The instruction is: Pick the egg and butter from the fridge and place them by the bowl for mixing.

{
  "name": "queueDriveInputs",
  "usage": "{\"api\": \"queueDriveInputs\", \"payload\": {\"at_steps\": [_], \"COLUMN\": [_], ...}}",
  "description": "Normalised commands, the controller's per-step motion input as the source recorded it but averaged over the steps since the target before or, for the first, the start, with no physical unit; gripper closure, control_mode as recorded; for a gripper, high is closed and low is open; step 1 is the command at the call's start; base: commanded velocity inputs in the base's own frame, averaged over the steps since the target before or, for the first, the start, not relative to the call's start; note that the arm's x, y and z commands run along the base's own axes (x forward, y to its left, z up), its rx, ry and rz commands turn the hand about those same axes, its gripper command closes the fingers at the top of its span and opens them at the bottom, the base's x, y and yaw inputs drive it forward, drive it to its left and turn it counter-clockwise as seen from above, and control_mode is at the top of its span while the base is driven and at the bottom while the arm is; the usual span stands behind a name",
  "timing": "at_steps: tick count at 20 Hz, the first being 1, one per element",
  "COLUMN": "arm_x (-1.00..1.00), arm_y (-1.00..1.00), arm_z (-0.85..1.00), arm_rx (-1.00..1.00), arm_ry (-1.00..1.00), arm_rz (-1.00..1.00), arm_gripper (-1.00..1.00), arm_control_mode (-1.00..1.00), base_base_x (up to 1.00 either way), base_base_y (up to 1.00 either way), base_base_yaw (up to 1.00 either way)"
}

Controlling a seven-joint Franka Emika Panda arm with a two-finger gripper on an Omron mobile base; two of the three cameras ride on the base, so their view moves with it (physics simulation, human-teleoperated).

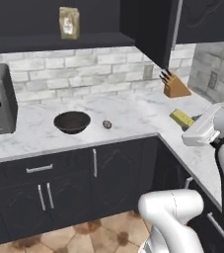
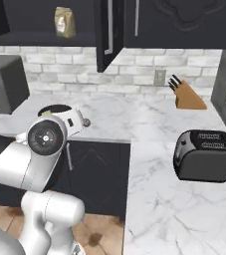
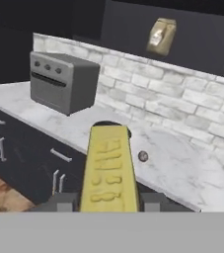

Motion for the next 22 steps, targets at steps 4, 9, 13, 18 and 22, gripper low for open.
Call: {"api": "queueDriveInputs", "payload": {"at_steps": [4, 9, 13, 18, 22], "arm_x": [0.0, 0.0, 0.0, 0.0, 0.0], "arm_y": [0.0, 0.0, 0.0, 0.0, 0.0], "arm_z": [0.0, 0.0, 0.0, 0.0, 0.0], "arm_rx": [0.0, 0.0, 0.0, 0.0, 0.0], "arm_ry": [0.0, 0.0, 0.0, 0.0, 0.0], "arm_rz": [0.0, 0.0, 0.0, 0.0, 0.0], "arm_gripper": [1.0, 1.0, 1.0, 1.0, 1.0], "arm_control_mode": [1.0, 1.0, 1.0, 1.0, 1.0], "base_base_x": [1.0, 0.87, 0.16, -0.01, -0.2], "base_base_y": [0.21, 0.09, 0.16, 0.11, -0.01], "base_base_yaw": [0.01, 0.02, 0.0, 0.0, 0.0]}}
